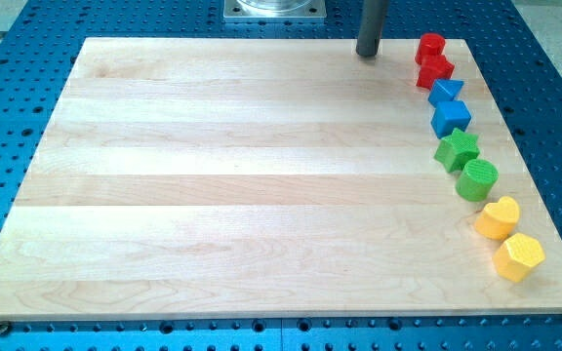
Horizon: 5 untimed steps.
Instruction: Separate the red blocks from the vertical line of blocks
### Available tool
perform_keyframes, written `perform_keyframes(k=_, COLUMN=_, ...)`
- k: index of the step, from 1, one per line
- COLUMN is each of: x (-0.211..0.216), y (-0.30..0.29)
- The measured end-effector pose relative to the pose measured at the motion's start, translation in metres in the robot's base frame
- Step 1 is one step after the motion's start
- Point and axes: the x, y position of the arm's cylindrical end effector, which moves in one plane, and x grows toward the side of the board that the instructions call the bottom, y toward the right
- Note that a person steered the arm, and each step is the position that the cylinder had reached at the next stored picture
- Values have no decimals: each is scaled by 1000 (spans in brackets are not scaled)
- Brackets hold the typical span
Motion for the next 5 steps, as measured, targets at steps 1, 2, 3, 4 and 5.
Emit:
perform_keyframes(k=1, x=0, y=0)
perform_keyframes(k=2, x=1, y=2)
perform_keyframes(k=3, x=4, y=0)
perform_keyframes(k=4, x=4, y=0)
perform_keyframes(k=5, x=5, y=0)
